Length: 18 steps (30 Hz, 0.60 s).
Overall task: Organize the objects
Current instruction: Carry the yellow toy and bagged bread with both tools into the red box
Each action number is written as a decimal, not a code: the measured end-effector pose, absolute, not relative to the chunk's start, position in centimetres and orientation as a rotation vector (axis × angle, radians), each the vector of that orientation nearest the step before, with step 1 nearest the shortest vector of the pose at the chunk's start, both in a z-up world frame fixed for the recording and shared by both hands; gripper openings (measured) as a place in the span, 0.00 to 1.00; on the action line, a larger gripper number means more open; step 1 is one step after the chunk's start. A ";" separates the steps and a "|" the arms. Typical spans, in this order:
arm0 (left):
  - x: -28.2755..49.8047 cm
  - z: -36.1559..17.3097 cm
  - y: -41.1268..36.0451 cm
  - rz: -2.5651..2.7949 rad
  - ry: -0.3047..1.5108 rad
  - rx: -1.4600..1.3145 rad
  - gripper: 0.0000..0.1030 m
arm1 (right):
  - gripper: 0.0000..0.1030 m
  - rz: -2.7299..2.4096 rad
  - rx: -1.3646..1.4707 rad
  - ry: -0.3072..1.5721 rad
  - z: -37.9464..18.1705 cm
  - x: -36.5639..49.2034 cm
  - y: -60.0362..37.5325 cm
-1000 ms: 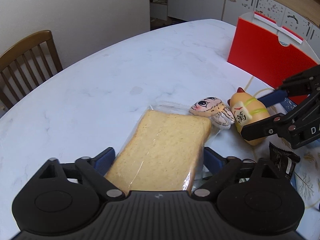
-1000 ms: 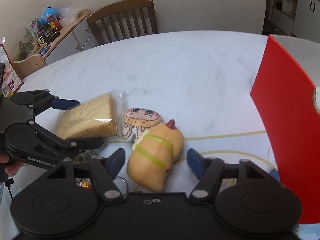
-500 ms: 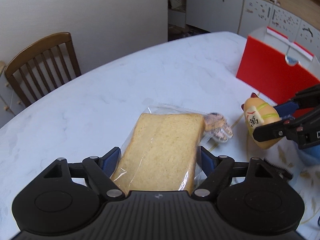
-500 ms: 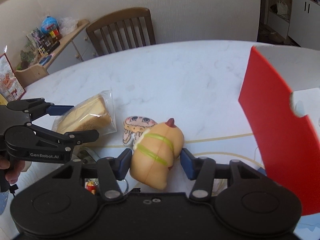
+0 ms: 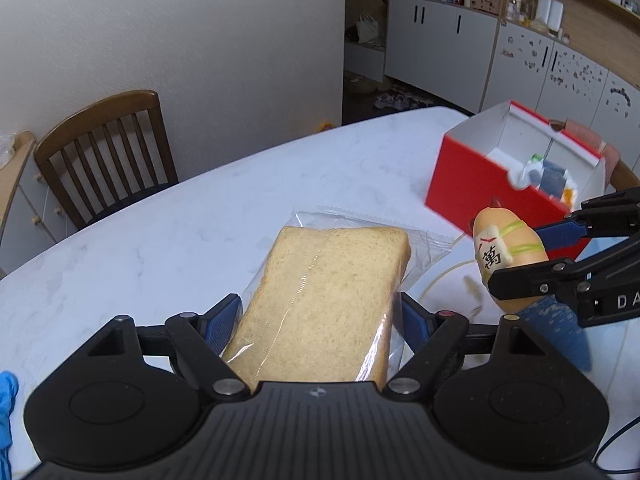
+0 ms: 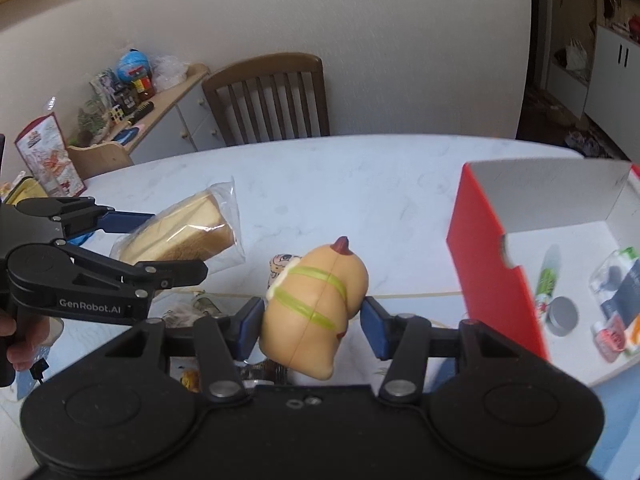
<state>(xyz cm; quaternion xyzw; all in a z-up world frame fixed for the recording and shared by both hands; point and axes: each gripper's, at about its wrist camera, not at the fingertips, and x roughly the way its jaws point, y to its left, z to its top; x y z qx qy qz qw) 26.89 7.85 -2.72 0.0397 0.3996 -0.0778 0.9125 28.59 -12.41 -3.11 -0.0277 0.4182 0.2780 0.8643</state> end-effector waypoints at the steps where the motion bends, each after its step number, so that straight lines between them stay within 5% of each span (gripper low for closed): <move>1: 26.6 -2.3 7.4 -0.158 0.820 0.077 0.79 | 0.51 0.586 -0.064 0.865 -2.7 28.3 -12.8; 18: 24.1 1.9 -2.8 -0.153 0.773 0.027 0.79 | 0.51 0.620 -0.081 0.767 1.1 27.1 -20.8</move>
